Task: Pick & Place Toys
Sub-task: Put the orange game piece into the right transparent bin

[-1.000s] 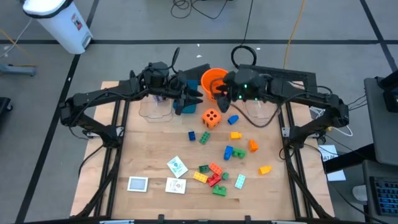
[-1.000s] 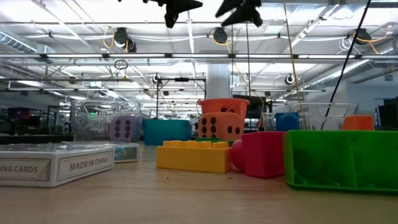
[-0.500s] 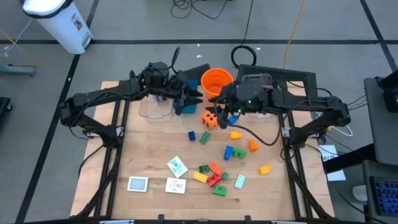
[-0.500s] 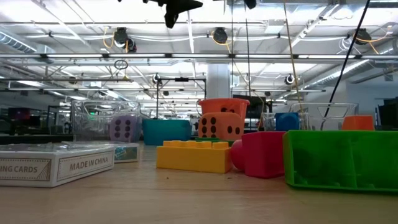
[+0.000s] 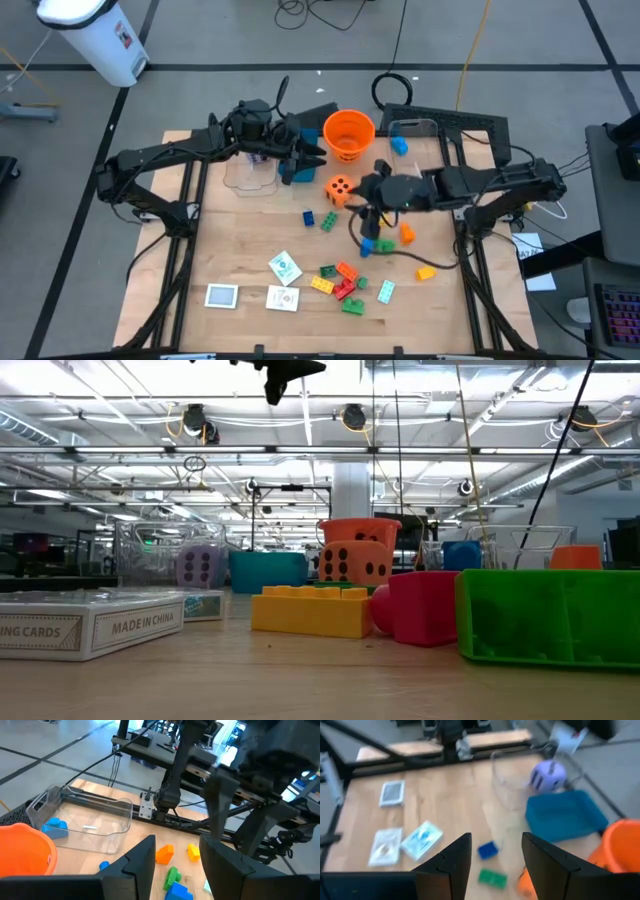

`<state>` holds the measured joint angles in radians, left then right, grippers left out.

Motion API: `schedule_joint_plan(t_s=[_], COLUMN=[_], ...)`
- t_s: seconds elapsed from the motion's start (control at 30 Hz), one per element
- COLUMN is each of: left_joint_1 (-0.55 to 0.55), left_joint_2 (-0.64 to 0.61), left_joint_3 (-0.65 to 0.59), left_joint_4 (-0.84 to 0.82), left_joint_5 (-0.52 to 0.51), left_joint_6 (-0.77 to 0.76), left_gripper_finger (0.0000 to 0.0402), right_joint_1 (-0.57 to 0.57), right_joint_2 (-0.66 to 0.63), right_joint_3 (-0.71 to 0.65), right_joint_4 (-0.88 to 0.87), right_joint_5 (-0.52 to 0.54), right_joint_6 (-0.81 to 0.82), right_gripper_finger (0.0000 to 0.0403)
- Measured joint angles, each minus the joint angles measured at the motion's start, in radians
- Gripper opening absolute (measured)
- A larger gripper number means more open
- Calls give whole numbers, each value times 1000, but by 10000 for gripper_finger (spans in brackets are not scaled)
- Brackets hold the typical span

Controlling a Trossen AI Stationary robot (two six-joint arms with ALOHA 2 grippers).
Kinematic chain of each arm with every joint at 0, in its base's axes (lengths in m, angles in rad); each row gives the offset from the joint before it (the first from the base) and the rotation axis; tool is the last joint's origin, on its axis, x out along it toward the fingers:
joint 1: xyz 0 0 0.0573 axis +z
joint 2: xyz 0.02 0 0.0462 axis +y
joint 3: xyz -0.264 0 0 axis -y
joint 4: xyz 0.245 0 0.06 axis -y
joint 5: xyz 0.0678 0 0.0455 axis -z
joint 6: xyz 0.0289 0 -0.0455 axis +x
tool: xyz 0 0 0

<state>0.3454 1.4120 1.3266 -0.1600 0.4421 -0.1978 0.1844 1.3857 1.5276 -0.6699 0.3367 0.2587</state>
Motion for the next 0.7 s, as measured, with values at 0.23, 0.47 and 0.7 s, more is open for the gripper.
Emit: schedule_joint_plan(t_s=[0.23, 0.47, 0.7], left_joint_1=[0, 0, 0], left_joint_2=[0, 0, 0], left_joint_3=[0, 0, 0], left_joint_4=[0, 0, 13], left_joint_5=[0, 0, -1], left_joint_6=[0, -3, -43], left_gripper_finger=[159, 159, 159], right_joint_1=[73, 72, 65], right_joint_2=[-5, -4, -4], right_joint_3=[0, 0, -34], right_joint_4=[-263, -574, -574], right_joint_5=[-1, -80, -78], right_joint_6=[187, 514, 601], right_gripper_finger=[166, 166, 166])
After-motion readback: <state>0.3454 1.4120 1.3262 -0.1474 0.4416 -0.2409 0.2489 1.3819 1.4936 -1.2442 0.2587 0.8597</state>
